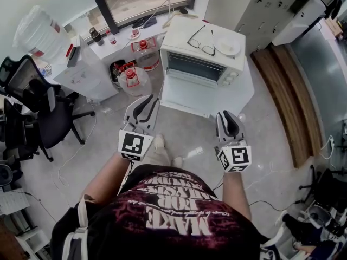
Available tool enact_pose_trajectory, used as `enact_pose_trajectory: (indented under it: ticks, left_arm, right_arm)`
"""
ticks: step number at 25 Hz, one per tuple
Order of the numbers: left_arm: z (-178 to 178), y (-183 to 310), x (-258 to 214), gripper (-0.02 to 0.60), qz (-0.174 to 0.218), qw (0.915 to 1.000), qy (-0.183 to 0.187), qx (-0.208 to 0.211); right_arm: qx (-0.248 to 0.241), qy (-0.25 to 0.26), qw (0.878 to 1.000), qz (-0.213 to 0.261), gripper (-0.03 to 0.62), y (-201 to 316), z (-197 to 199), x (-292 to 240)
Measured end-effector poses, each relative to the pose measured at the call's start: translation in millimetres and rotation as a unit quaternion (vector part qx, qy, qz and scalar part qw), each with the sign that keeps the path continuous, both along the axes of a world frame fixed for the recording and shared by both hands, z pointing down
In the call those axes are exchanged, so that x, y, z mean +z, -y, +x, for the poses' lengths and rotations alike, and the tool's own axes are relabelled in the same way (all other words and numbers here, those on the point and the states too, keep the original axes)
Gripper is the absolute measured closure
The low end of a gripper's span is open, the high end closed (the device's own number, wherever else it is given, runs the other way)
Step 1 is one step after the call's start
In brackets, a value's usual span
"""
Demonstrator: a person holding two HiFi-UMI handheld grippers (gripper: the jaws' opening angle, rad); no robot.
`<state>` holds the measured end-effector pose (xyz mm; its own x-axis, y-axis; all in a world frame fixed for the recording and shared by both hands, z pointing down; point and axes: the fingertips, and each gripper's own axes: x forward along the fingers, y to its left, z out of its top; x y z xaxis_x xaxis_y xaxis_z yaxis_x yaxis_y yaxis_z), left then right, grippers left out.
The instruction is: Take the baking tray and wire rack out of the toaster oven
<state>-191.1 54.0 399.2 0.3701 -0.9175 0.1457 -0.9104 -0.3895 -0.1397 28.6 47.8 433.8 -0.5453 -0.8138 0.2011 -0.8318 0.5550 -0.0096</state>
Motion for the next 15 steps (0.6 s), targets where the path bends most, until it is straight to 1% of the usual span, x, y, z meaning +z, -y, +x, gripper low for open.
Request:
enact_pose_trajectory:
  ticks: [7, 15]
  left_arm:
    - [-17, 38, -3, 0.528, 0.000, 0.9999, 0.001, 0.011]
    - [-36, 76, -12, 0.528, 0.011, 0.9996, -0.002, 0.026]
  right_arm:
    - [0.012, 0.000, 1.000, 0.001, 0.513, 31, -17, -5]
    - [0.030, 0.000, 0.999, 0.012, 0.514, 61, -34, -15]
